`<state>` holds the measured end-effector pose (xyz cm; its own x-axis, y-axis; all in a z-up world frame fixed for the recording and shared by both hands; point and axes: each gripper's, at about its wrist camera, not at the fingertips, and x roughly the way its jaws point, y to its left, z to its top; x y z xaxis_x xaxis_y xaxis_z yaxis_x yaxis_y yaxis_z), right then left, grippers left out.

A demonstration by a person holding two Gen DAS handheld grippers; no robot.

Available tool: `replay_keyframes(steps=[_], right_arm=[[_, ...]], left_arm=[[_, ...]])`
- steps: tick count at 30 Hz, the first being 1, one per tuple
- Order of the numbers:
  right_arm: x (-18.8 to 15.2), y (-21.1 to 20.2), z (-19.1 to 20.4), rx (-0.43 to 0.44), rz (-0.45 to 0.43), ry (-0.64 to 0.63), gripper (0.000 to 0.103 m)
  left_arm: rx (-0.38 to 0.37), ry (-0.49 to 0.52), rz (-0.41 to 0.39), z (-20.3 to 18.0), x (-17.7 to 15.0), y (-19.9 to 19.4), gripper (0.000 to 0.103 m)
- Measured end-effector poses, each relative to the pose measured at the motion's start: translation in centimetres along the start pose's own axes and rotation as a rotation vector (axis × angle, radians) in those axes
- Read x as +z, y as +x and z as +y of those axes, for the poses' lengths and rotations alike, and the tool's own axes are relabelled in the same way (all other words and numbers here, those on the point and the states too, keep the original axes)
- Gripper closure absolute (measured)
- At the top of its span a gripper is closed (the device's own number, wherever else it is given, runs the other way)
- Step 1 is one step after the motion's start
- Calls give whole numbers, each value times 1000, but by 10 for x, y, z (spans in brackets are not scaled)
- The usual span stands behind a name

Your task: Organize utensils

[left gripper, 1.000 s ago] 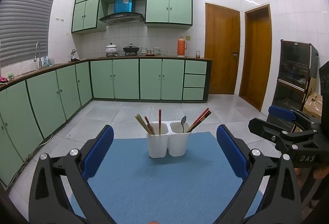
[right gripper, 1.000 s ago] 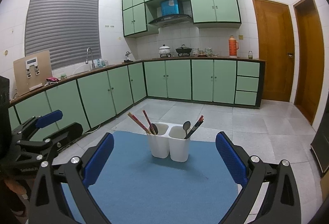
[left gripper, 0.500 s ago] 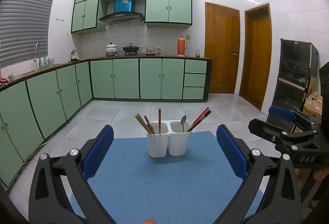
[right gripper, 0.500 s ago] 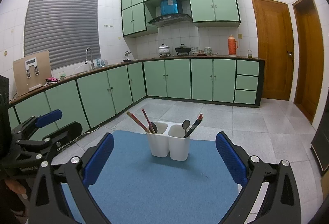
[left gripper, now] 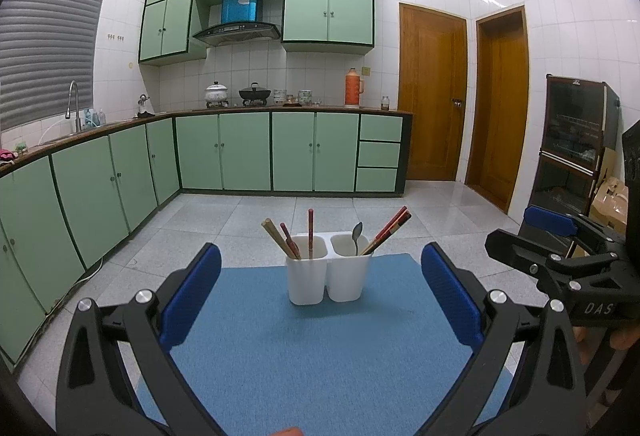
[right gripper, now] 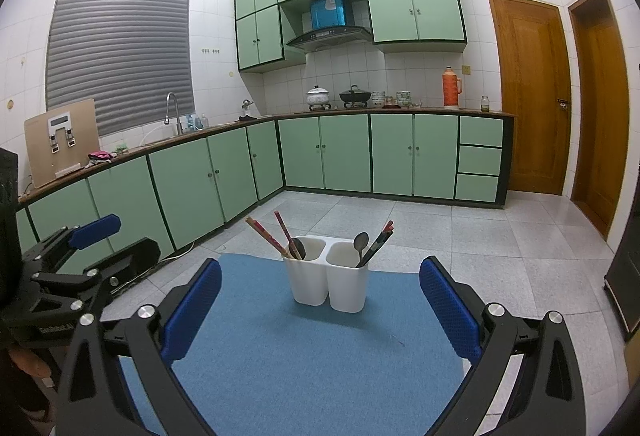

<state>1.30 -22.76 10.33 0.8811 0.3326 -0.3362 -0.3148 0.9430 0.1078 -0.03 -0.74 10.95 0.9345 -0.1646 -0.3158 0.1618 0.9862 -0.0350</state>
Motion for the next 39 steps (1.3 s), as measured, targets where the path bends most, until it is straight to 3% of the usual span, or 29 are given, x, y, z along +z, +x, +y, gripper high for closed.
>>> replay_keyframes(steps=[39], right_arm=[[2,0,0,-1,2,1,6]], left_arm=[[-1,3,3,1,1,-1,6]])
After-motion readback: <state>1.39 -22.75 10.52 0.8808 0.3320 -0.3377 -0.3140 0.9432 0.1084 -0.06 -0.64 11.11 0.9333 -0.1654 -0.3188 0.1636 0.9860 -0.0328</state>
